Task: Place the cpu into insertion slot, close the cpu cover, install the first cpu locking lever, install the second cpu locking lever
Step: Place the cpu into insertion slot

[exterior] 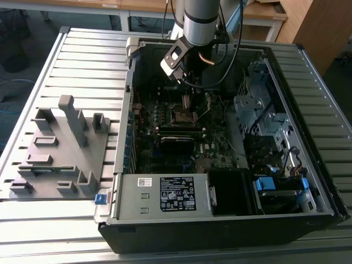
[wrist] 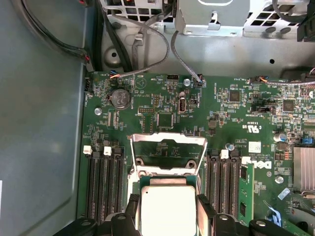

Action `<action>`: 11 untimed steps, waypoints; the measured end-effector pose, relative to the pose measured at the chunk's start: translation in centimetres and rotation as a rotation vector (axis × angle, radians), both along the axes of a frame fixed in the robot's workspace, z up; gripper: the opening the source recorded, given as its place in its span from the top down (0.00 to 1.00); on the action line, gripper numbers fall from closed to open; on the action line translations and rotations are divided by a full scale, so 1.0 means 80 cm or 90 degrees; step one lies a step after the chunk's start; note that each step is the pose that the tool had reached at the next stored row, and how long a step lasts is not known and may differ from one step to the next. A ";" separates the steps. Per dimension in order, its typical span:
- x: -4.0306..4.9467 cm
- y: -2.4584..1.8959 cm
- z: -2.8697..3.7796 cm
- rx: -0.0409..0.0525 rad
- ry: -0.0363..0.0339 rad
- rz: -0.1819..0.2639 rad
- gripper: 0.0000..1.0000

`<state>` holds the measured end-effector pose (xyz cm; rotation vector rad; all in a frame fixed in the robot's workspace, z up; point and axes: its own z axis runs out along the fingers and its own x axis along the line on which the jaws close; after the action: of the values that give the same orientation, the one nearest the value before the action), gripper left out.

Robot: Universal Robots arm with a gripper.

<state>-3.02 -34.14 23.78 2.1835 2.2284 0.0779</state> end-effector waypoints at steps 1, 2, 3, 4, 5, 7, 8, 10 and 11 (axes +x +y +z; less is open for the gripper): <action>-0.001 0.0000 -0.0005 -0.0001 0.0000 0.000 0.46; -0.001 0.0000 -0.0011 -0.0001 0.0001 0.000 0.46; -0.002 0.0000 -0.0018 -0.0001 0.0001 0.000 0.46; -0.003 0.0000 -0.0026 -0.0001 0.0001 0.000 0.46; -0.004 0.0000 -0.0037 -0.0001 0.0001 0.000 0.46; -0.006 0.0000 -0.0068 -0.0001 0.0001 0.000 0.46; -0.007 0.0000 -0.0086 -0.0001 0.0001 0.000 0.46; -0.009 0.0000 -0.0122 -0.0001 0.0001 0.000 0.46; -0.010 0.0000 -0.0138 -0.0001 0.0001 0.000 0.46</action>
<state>-3.82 -34.15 22.68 2.1834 2.2285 0.0775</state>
